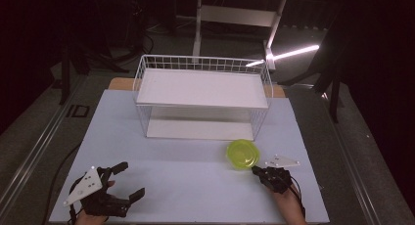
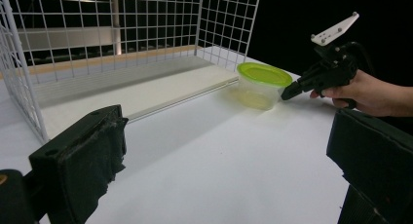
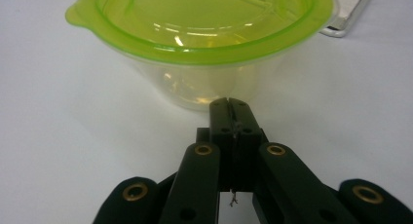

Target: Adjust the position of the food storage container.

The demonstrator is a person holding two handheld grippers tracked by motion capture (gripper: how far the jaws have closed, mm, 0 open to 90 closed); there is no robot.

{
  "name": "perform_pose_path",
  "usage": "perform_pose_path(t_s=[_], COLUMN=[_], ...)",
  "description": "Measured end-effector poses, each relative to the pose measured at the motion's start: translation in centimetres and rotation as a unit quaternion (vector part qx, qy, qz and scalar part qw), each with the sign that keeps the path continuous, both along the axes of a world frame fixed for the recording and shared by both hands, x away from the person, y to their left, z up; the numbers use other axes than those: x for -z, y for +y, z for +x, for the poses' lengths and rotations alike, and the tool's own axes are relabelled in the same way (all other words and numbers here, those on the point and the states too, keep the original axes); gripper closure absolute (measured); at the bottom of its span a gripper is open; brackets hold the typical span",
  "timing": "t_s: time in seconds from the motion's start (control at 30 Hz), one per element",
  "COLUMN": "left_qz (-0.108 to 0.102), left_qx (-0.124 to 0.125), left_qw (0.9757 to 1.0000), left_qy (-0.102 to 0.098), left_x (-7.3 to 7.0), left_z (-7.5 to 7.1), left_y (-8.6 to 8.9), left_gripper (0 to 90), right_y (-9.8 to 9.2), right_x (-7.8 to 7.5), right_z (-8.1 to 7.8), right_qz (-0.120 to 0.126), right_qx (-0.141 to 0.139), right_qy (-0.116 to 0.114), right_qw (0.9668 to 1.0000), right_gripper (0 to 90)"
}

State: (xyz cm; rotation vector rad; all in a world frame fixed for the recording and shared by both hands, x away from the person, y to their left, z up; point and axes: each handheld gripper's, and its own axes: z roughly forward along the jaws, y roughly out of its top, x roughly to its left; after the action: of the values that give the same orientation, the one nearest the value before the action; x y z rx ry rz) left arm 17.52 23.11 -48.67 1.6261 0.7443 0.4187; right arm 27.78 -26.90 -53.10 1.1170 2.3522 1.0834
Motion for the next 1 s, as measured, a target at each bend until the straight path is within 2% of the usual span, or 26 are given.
perform_pose_path(t_s=[0.1, 0.23, 0.33, 0.37, 0.47, 0.57, 0.7, 0.77, 0.93, 1.0], left_qz=[0.0, -0.001, 0.0, 0.0, -0.001, -0.001, -0.001, -0.002, -0.001, 0.0], left_qx=[-0.001, 0.0, 0.0, 0.0, -0.001, -0.002, -0.001, -0.002, -0.001, -0.001], left_qw=[1.0, 1.0, 1.0, 1.0, 1.0, 1.0, 1.0, 1.0, 1.0, 1.0], left_qy=[-0.001, 0.0, -0.001, -0.002, -0.002, -0.001, -0.002, -0.001, -0.001, -0.001], left_x=[0.0, 0.0, 0.0, 0.0, 0.0, 0.0, 0.0, 0.0, 0.0, 0.0], left_z=[0.0, 0.0, 0.0, -0.1, -0.1, -0.1, -0.1, -0.1, -0.1, -0.1], left_y=[0.0, 0.0, 0.0, 0.0, 0.1, 0.1, 0.1, 0.1, 0.1, 0.1], left_gripper=[1.7, 1.7, 1.7, 1.7, 1.7, 1.7, 1.7, 1.7, 1.7, 1.7], right_y=[-0.5, -1.1, -1.3, -1.3, -1.5, -1.4, -1.0, -0.9, -0.1, 0.0], right_x=[-0.2, -0.6, -0.6, -0.6, -0.6, -0.8, -0.7, -0.6, -0.3, -0.3], right_z=[0.2, 0.9, 1.9, 2.3, 3.1, 3.6, 4.1, 4.2, 3.8, 3.6], right_qz=[-0.001, -0.016, -0.027, -0.033, -0.017, -0.007, -0.012, -0.003, -0.003, 0.006], right_qx=[0.006, 0.019, 0.023, 0.027, 0.044, 0.054, 0.051, 0.047, 0.032, 0.026], right_qy=[-0.006, -0.011, -0.004, 0.012, 0.016, 0.006, 0.004, 0.007, 0.013, 0.016], right_qw=[1.0, 0.9996, 0.9994, 0.999, 0.9988, 0.9985, 0.9986, 0.9988, 0.9994, 0.9995], right_gripper=[90.0, 90.0, 90.0, 90.0, 90.0, 90.0, 90.0, 90.0, 90.0, 90.0])
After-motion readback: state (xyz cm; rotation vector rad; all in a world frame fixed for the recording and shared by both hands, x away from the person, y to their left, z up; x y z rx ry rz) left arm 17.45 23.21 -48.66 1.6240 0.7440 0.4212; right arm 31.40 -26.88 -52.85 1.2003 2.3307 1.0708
